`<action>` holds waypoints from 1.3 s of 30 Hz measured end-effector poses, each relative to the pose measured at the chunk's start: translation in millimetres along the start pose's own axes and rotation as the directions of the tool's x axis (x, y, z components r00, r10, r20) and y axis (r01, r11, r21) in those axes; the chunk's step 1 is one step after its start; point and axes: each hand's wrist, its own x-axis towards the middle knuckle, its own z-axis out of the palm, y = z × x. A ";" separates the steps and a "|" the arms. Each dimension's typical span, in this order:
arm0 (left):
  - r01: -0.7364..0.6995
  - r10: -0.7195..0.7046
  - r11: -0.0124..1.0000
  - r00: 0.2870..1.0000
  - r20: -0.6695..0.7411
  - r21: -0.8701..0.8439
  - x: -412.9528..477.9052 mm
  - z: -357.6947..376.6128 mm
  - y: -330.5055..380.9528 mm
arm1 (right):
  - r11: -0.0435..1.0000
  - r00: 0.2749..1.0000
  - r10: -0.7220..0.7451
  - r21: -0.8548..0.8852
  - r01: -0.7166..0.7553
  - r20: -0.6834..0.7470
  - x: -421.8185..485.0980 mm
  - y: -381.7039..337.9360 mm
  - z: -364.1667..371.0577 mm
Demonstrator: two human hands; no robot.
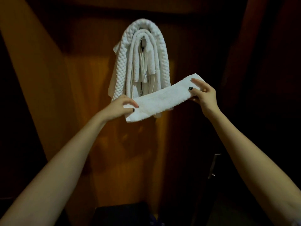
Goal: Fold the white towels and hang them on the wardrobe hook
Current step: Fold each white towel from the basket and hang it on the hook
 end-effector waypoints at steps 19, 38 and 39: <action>-0.219 0.125 0.975 0.704 -0.699 -0.045 65.0 -148.0 60.9 | 0.945 0.951 -0.284 -0.130 0.299 0.123 105.0 -109.1 28.8; -0.312 -0.073 0.841 0.745 -0.663 -0.443 209.9 -233.6 13.6 | 0.978 0.979 -0.200 0.070 0.198 0.025 281.0 -107.9 90.9; -0.277 -0.099 0.843 0.763 -0.639 -0.461 211.0 -233.3 9.2 | 0.987 0.988 -0.156 0.054 0.154 0.023 284.9 -103.9 92.3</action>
